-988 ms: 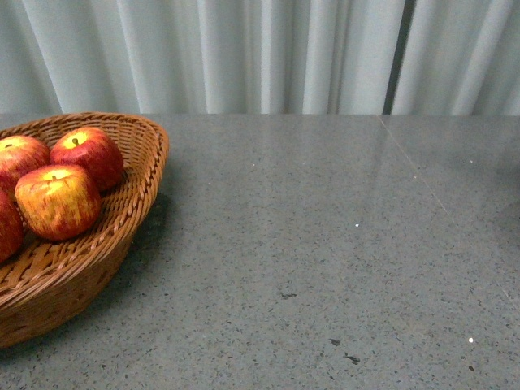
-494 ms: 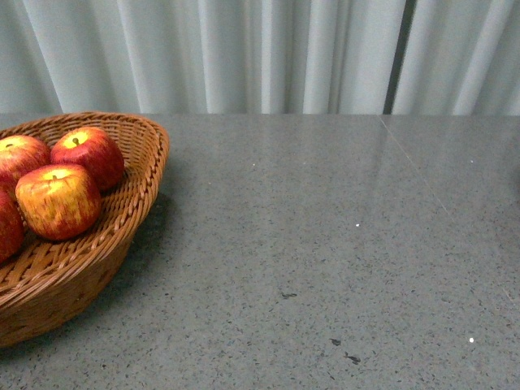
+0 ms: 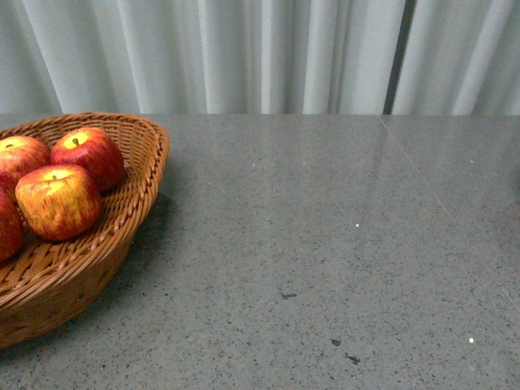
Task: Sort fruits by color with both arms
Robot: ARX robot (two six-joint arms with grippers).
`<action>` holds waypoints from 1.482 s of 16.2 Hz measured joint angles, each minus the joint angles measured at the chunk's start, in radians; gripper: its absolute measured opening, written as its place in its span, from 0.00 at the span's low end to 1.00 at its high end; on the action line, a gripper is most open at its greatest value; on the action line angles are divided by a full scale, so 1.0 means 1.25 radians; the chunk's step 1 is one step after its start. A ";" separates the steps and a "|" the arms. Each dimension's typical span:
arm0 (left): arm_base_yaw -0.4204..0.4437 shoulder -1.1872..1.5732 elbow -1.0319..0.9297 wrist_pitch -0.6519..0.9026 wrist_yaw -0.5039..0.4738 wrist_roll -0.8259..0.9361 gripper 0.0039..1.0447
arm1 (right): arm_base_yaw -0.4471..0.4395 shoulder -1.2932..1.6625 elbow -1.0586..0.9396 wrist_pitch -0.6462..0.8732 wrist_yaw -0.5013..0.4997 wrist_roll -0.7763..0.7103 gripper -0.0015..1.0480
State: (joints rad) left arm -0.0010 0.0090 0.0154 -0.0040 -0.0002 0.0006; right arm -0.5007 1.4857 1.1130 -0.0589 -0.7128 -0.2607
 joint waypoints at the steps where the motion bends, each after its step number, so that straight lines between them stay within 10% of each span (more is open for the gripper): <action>1: 0.000 0.000 0.000 0.000 0.000 0.000 0.94 | 0.007 -0.050 -0.032 0.025 -0.030 0.034 0.94; 4: 0.000 0.000 0.000 0.000 0.000 0.000 0.94 | 0.017 -0.246 -0.148 0.094 -0.112 0.150 0.94; 8: 0.000 0.000 0.000 0.000 0.000 0.000 0.94 | 0.157 -0.665 -0.519 0.173 0.316 0.196 0.48; 13: 0.000 0.000 0.000 0.000 0.000 0.000 0.94 | 0.407 -0.925 -0.759 0.178 0.548 0.196 0.01; 24: 0.000 0.000 0.000 0.000 0.000 0.000 0.94 | 0.400 -1.042 -0.845 0.144 0.570 0.200 0.02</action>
State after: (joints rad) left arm -0.0010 0.0090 0.0154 -0.0036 -0.0002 0.0006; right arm -0.0002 0.1833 0.0566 0.1211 -0.0002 -0.0109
